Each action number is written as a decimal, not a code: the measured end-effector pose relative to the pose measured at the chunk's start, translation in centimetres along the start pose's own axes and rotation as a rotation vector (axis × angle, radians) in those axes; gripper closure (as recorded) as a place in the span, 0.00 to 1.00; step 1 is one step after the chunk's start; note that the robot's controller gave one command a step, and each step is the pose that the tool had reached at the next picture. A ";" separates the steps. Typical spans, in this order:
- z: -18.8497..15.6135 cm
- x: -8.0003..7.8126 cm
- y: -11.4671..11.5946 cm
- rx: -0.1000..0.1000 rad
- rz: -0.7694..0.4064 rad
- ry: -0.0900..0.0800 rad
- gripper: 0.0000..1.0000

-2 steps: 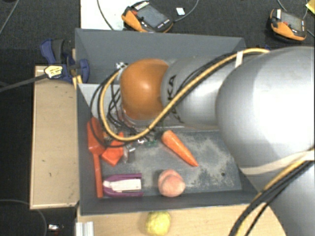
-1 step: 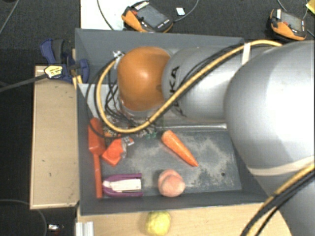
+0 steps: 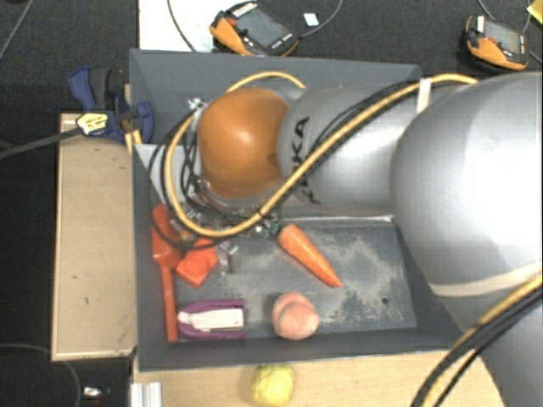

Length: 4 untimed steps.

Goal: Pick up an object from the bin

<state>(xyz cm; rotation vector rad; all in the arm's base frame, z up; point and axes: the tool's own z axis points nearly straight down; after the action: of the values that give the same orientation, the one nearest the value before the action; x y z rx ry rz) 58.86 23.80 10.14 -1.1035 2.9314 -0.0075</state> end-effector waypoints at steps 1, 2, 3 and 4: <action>2.7 0.8 -0.5 -0.006 0.120 -0.014 0.00; 2.8 0.1 -1.0 0.003 -0.263 -0.010 1.00; 2.8 0.1 -1.0 0.002 -0.259 -0.009 1.00; 2.6 0.0 -1.0 0.001 -0.253 -0.011 1.00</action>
Offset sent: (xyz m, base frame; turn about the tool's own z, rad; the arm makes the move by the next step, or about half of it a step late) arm 0.0034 -0.0085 -0.0314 -0.2677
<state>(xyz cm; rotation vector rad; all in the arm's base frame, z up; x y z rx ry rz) 59.52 23.02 7.55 -1.4595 2.7600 -0.0051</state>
